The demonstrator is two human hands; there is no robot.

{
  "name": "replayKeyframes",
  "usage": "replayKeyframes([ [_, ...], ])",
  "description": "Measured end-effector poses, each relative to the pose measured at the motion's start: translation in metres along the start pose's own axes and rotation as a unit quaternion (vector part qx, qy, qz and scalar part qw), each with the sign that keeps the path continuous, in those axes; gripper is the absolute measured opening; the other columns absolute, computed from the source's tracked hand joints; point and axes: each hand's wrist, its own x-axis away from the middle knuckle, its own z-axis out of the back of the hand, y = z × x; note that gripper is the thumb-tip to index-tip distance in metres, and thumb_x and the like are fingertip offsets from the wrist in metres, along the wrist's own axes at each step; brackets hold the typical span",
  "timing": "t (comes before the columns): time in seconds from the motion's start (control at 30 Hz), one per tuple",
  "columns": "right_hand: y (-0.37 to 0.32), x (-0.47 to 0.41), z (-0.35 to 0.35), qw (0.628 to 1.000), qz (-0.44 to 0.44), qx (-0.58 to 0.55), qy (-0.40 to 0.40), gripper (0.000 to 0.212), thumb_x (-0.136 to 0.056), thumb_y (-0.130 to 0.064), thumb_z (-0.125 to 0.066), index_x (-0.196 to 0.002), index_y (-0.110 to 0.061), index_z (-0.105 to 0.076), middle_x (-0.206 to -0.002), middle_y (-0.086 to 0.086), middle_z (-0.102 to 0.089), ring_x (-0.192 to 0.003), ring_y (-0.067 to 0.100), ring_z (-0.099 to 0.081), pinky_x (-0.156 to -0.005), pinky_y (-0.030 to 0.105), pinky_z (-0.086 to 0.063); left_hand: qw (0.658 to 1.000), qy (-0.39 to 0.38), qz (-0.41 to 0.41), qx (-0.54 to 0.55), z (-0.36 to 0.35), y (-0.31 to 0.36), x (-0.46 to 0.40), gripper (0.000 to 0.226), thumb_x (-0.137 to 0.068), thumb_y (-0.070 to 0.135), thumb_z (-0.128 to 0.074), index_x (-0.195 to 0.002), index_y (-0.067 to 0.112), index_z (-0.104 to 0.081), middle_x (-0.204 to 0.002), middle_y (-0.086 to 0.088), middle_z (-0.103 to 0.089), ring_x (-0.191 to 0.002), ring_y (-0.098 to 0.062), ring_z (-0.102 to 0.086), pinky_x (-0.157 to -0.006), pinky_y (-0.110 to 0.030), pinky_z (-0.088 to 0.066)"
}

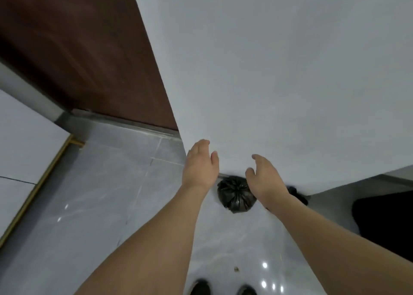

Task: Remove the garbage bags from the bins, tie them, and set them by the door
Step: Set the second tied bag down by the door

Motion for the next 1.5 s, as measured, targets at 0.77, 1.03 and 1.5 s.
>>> replayKeyframes([
  [0.77,-0.324,0.297,0.307,0.918,0.319,0.135,0.196,0.054,-0.097,-0.019,-0.041,-0.146,-0.001,-0.030,-0.154,0.016,-0.032,-0.143,0.030,-0.027,-0.118,0.039,-0.019,0.935,0.230,-0.154,-0.222,0.468,0.275,0.185,0.051,-0.101,0.039,-0.037,-0.148,0.019,-0.034,-0.156,-0.001,-0.033,-0.146,-0.019,-0.025,-0.122,-0.037,-0.013],
  [1.03,-0.385,0.326,0.228,0.879,0.445,0.152,0.085,0.055,-0.096,-0.024,-0.044,-0.147,-0.006,-0.033,-0.152,0.012,-0.037,-0.140,0.028,-0.033,-0.118,0.040,-0.024,0.931,0.282,0.003,-0.232,0.504,0.191,0.265,0.049,-0.100,0.032,-0.038,-0.143,0.011,-0.041,-0.151,-0.007,-0.040,-0.141,-0.024,-0.031,-0.120,-0.041,-0.017],
  [1.5,-0.476,0.584,-0.001,0.687,0.684,0.192,-0.153,0.053,-0.096,-0.022,-0.040,-0.145,-0.002,-0.032,-0.152,0.015,-0.034,-0.141,0.028,-0.029,-0.118,0.037,-0.020,0.798,0.443,0.325,-0.246,0.591,0.011,0.604,0.046,-0.100,0.030,-0.037,-0.140,0.007,-0.042,-0.149,-0.009,-0.040,-0.139,-0.027,-0.032,-0.118,-0.044,-0.018],
])
